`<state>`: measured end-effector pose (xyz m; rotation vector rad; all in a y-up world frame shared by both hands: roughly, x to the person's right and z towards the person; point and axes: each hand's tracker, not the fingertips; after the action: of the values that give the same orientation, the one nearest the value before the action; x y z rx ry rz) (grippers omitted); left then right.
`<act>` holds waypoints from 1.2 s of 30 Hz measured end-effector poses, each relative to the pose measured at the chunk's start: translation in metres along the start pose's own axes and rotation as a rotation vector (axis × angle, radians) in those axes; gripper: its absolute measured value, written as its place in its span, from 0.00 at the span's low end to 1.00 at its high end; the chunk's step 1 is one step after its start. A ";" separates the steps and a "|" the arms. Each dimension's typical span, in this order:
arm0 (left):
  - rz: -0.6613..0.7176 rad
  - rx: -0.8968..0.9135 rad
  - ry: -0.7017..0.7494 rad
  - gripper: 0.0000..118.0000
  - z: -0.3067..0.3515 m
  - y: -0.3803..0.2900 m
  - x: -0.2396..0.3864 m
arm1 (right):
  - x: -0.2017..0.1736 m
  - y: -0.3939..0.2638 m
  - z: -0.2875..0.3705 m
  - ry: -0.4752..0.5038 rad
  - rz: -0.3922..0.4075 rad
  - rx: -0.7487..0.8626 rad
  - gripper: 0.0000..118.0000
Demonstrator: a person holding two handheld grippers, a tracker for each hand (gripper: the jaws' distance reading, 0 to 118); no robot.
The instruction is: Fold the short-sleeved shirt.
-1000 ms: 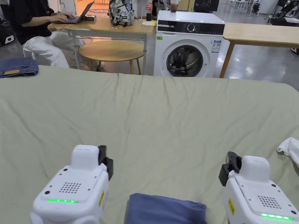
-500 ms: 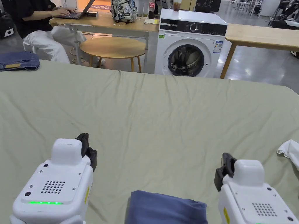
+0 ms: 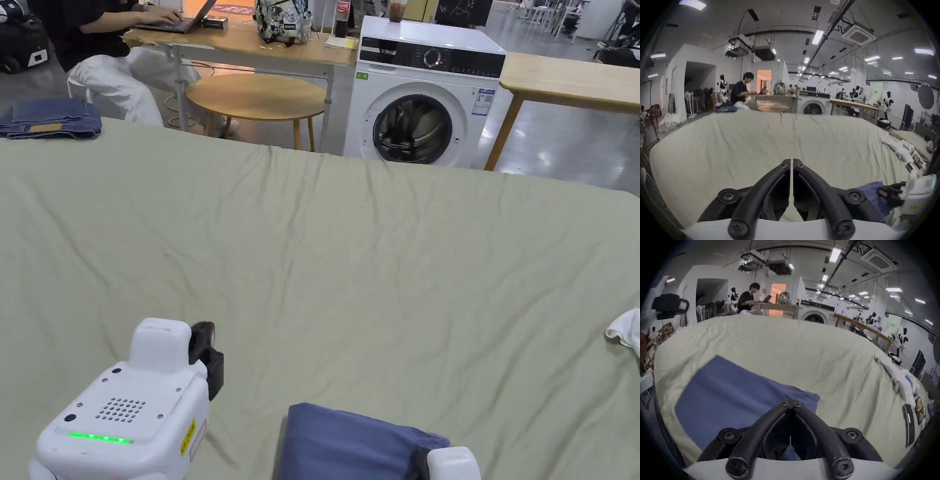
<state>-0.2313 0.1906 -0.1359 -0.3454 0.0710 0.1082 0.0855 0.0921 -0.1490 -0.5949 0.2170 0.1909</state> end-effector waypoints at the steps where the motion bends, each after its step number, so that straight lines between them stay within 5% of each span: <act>1: 0.012 -0.039 -0.014 0.00 0.000 -0.005 -0.002 | 0.001 -0.002 -0.004 -0.008 -0.005 -0.018 0.00; 9: 0.163 -0.435 -0.303 0.05 -0.024 -0.040 -0.020 | -0.003 0.002 -0.006 -0.052 0.001 -0.034 0.00; 13: 0.294 -0.545 -0.450 0.32 -0.050 -0.049 -0.036 | 0.002 0.005 -0.007 -0.045 -0.028 -0.058 0.00; 15: 0.392 -0.615 -0.552 0.63 -0.055 -0.052 -0.023 | 0.006 0.006 -0.008 -0.035 -0.041 -0.064 0.00; 16: 0.432 -0.642 -0.594 0.65 -0.061 -0.054 -0.024 | 0.007 0.006 -0.008 -0.030 -0.047 -0.068 0.00; 23: 0.486 -0.806 -0.744 0.65 -0.104 -0.093 -0.011 | 0.016 0.004 -0.008 0.012 -0.085 -0.074 0.00; 29: 0.771 -0.815 -0.899 0.65 -0.121 -0.117 0.007 | 0.016 0.005 -0.008 0.015 -0.081 -0.076 0.00; 33: 0.697 -0.809 -0.823 0.30 -0.115 -0.116 0.010 | 0.016 0.005 -0.009 0.016 -0.087 -0.078 0.00; 36: 0.735 -0.827 -0.855 0.24 -0.115 -0.114 0.002 | 0.015 0.005 -0.008 0.022 -0.074 -0.075 0.00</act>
<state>-0.2216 0.0453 -0.2058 -1.0598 -0.7225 1.0200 0.0972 0.0930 -0.1622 -0.6791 0.2091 0.1217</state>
